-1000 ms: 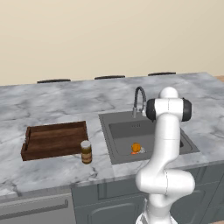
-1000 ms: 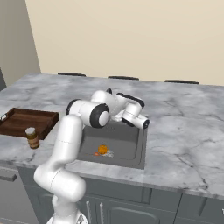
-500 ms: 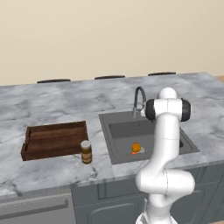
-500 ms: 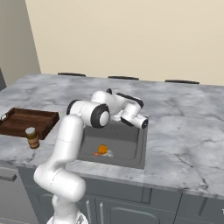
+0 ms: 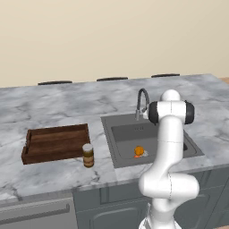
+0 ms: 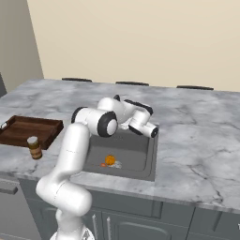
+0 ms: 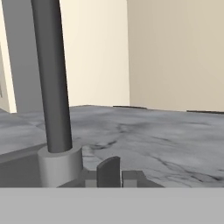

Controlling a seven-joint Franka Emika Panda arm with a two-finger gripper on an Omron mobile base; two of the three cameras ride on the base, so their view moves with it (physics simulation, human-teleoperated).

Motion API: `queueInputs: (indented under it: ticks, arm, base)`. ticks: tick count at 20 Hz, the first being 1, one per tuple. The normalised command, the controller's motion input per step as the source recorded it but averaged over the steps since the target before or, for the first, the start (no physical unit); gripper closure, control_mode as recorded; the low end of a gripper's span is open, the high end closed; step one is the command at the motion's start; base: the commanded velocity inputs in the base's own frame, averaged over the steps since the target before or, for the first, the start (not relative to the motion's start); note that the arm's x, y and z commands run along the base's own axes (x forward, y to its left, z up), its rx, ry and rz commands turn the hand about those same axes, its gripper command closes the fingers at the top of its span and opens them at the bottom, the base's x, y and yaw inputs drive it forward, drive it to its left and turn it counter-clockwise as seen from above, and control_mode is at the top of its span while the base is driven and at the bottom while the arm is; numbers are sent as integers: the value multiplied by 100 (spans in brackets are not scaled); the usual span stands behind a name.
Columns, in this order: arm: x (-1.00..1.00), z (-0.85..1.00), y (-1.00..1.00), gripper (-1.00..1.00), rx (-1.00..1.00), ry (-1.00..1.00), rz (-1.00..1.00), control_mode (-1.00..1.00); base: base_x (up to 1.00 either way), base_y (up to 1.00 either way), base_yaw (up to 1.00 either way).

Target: Pick up all produce items and place them in the sink. Turn on the sink faucet to wash them. Then turn the sink off and put them in the tray.

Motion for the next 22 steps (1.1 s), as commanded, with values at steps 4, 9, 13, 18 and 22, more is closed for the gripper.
queueInputs:
  ticks: [4, 9, 13, 18, 22]
  arm:
    - [0, 0, 0, 100, 0, 0, 0, -100]
    - [0, 0, 0, 100, 0, 0, 0, -100]
    - [0, -3, 0, 100, 1, 0, 0, -100]
    - [0, -3, 0, 100, 1, 0, 0, -100]
    - [0, -7, -2, 100, 3, 0, 0, -100]
  base:
    - [0, 0, 0]
    - [0, 0, 0]
    - [0, 0, 0]
    - [0, 0, 0]
    - [0, 0, 0]
